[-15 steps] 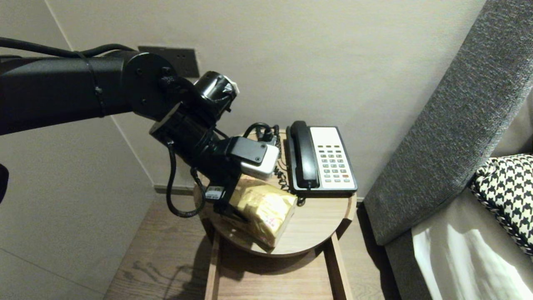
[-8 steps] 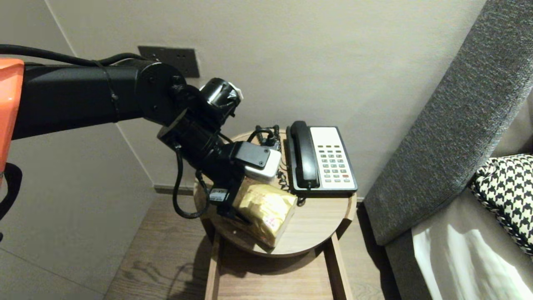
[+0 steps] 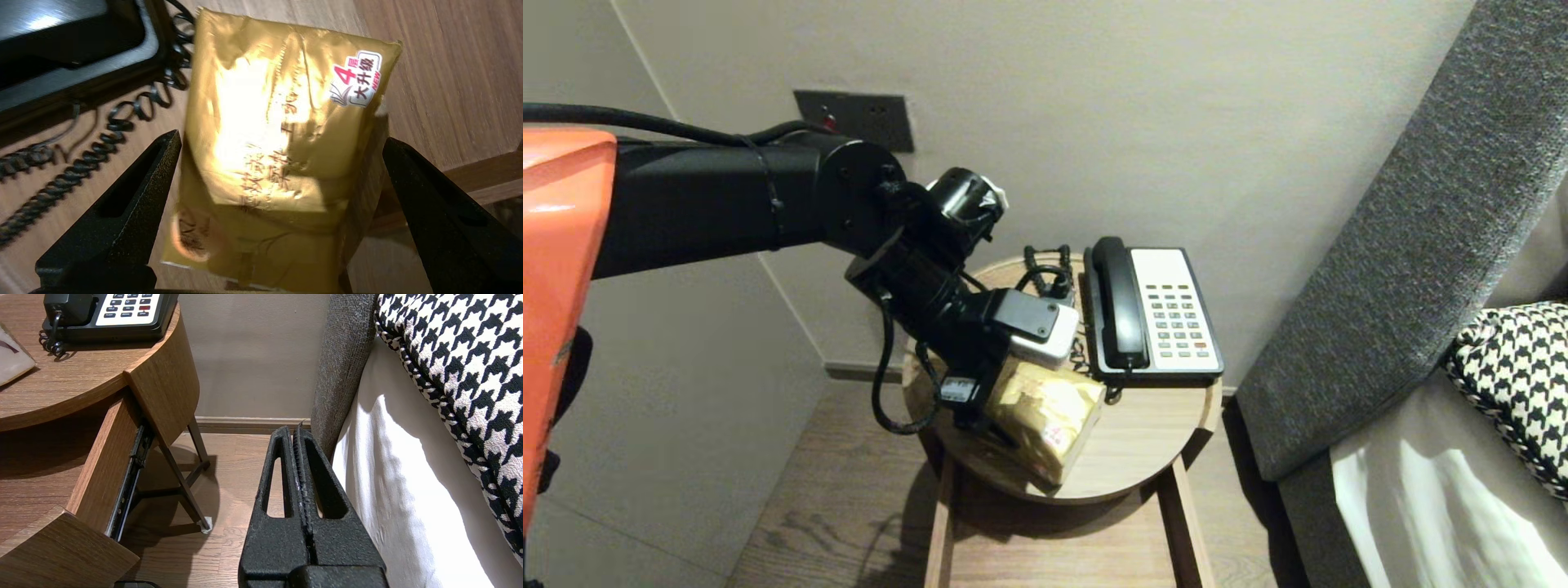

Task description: Put the tissue on the table in the drawer one by one

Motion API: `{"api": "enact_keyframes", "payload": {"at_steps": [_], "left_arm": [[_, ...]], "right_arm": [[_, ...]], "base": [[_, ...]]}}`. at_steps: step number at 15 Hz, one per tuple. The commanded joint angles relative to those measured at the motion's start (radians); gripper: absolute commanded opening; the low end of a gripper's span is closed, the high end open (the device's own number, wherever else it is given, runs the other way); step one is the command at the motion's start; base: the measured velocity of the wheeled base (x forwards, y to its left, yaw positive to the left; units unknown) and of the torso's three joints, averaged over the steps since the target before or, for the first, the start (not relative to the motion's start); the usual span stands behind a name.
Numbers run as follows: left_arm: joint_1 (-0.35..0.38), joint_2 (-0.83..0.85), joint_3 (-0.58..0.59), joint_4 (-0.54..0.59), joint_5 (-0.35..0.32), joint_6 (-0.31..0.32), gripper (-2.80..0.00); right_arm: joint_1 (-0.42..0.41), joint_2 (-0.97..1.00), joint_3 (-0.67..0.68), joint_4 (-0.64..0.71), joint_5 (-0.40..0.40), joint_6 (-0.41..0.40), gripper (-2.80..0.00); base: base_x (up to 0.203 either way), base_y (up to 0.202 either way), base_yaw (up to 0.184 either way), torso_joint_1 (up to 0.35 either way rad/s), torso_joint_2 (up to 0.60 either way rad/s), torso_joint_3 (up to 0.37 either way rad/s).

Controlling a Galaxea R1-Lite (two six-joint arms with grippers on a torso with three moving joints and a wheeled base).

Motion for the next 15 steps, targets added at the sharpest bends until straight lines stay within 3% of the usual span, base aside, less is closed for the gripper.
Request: {"api": "enact_keyframes", "payload": {"at_steps": [1,15], "left_arm": [[-0.001,0.011,0.001,0.017,0.004,0.007,0.0],[-0.025,0.058,-0.003,0.019,0.011,0.021,0.0]], "right_arm": [[0.0,-0.001,0.04,-0.001,0.0,0.0,-2.8],[0.0,-0.001,0.04,-0.001,0.0,0.0,-2.8]], "base": [[0.0,0.0,0.0,0.0,0.0,0.0],[0.0,0.0,0.0,0.0,0.0,0.0]]}}
